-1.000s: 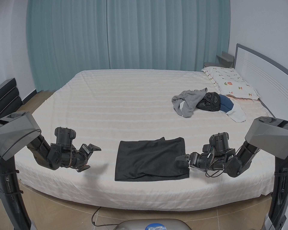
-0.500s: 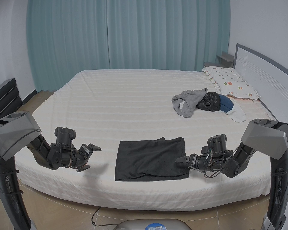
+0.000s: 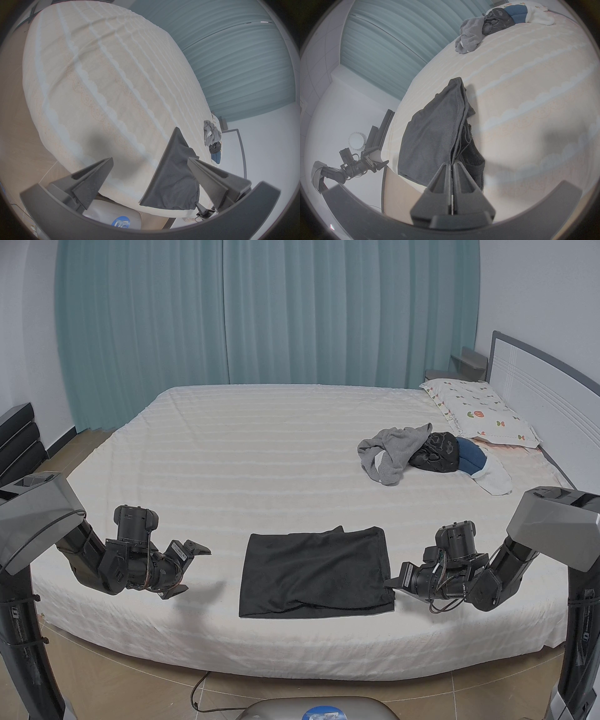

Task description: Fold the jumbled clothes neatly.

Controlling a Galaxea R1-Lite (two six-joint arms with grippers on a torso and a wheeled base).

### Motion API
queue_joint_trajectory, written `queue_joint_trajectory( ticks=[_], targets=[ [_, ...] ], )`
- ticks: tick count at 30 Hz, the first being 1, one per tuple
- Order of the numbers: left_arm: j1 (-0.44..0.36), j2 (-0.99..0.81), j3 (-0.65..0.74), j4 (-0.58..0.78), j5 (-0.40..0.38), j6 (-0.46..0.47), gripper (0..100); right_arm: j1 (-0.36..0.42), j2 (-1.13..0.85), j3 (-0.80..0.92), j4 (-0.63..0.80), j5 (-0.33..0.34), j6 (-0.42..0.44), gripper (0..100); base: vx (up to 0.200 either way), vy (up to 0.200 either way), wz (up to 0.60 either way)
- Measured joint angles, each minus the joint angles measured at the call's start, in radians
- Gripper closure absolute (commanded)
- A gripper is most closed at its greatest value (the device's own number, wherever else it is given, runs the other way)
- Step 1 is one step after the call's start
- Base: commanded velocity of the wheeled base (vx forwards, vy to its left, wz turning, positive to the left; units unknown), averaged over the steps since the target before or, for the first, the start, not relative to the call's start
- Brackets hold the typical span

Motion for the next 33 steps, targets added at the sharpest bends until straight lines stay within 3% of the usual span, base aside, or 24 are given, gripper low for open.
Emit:
queue_joint_trajectory(
  ticks=[7, 14, 30, 31, 33],
  targets=[
    [0.000, 0.000, 0.000, 0.000, 0.000, 0.000, 0, -0.013, -0.053, 0.046, 0.022, 0.006, -0.014, 100, 0.000, 0.000, 0.00],
    [0.000, 0.000, 0.001, 0.000, 0.000, 0.000, 0, -0.018, -0.071, 0.060, 0.078, 0.009, -0.109, 100, 0.000, 0.000, 0.00],
    [0.001, 0.000, 0.003, 0.000, 0.000, -0.001, 0, -0.024, -0.076, 0.082, 0.129, 0.009, -0.197, 100, 0.000, 0.000, 0.00],
    [0.001, 0.000, 0.003, 0.000, 0.000, -0.001, 0, -0.027, -0.076, 0.082, 0.129, 0.009, -0.203, 0, 0.000, 0.000, 0.00],
    [0.001, 0.000, 0.003, 0.000, 0.000, -0.001, 0, -0.031, -0.074, 0.084, 0.129, 0.009, -0.219, 0, 0.000, 0.000, 0.00]
  ],
)
